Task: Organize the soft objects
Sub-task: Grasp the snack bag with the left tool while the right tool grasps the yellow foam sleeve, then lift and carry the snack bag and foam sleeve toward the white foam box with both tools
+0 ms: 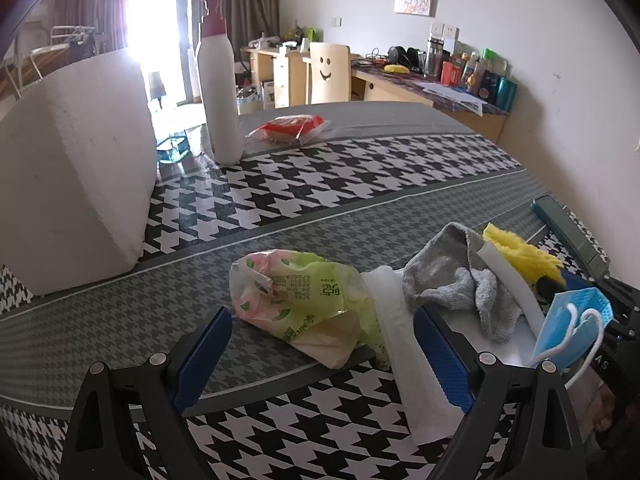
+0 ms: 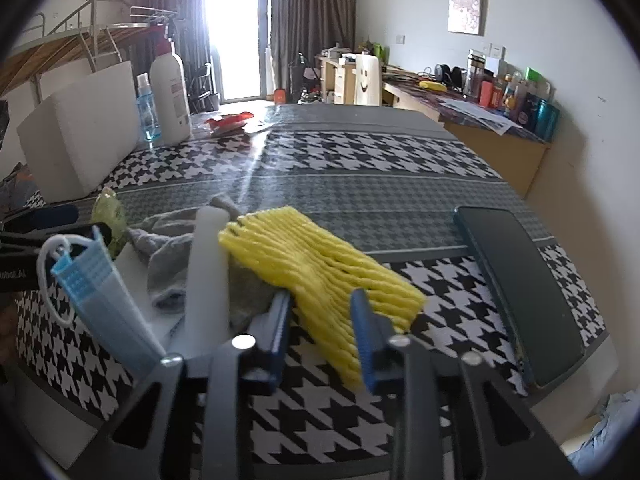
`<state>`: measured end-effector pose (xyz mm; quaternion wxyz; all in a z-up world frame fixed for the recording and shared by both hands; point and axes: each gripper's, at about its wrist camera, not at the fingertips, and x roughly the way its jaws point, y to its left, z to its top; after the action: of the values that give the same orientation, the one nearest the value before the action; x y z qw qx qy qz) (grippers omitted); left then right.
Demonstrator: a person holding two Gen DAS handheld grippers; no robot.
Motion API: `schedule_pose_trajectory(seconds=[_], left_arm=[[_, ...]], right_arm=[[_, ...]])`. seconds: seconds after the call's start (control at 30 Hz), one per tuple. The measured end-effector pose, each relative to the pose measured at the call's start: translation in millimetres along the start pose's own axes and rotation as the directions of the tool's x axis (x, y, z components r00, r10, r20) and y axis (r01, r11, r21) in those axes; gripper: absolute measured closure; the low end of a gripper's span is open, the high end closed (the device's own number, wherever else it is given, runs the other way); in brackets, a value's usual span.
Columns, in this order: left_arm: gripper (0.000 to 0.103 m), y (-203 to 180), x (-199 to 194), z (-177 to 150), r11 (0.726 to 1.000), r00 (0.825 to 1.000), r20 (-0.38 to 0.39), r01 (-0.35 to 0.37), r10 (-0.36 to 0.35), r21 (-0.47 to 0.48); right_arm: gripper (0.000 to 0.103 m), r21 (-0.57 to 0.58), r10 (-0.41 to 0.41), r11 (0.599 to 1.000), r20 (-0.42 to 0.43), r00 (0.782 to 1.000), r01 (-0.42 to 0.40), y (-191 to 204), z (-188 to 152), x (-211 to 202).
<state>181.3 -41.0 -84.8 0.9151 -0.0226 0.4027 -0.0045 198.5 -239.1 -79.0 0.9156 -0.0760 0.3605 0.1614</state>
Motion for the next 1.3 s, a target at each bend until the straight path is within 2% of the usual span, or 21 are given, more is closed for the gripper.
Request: schedule_pose_trajectory(seconds=[0.1, 0.17, 0.23, 0.37, 0.43, 0.5, 0.63, 1.07, 1.3], left_arm=[[0.026, 0, 6, 0, 1.0, 1.0, -0.017, -0.004, 0.005, 0.01], [0.032, 0, 11, 0, 1.0, 0.999, -0.035, -0.005, 0.006, 0.01], [0.044, 1, 14, -1, 1.0, 0.998, -0.055, -0.006, 0.007, 0.009], [0.05, 2, 16, -2, 1.0, 0.998, -0.056, -0.015, 0.015, 0.007], [0.061, 2, 15, -2, 1.0, 0.999, -0.052, -0.014, 0.014, 0.01], [0.065, 2, 16, -2, 1.0, 0.999, -0.047, -0.011, 0.012, 0.01], [0.073, 4, 13, -2, 1.0, 0.999, -0.037, 0.023, -0.023, 0.002], [0.075, 4, -25, -3, 0.998, 0.996, 0.081, 0.038, -0.042, 0.057], [0.075, 10, -49, -4, 0.998, 0.988, 0.15, 0.027, -0.035, 0.061]], right_arm=[[0.079, -0.001, 0.001, 1.0, 0.002, 1.0, -0.001, -1, 0, 0], [0.079, -0.003, -0.001, 1.0, 0.003, 1.0, 0.001, -1, 0, 0], [0.079, 0.0, 0.0, 1.0, 0.003, 1.0, 0.0, -1, 0, 0], [0.079, 0.001, 0.0, 1.0, 0.004, 1.0, 0.0, -2, 2, 0], [0.079, -0.002, -0.002, 1.0, 0.004, 1.0, 0.002, -2, 2, 0], [0.086, 0.001, -0.004, 1.0, 0.006, 1.0, 0.004, -4, 3, -1], [0.091, 0.022, 0.013, 1.0, 0.009, 1.0, -0.014, -9, 3, -2], [0.092, 0.035, 0.037, 0.999, 0.072, 0.997, -0.039, -4, 10, -26], [0.092, 0.038, 0.074, 0.996, 0.141, 0.987, -0.08, 6, 21, -46]])
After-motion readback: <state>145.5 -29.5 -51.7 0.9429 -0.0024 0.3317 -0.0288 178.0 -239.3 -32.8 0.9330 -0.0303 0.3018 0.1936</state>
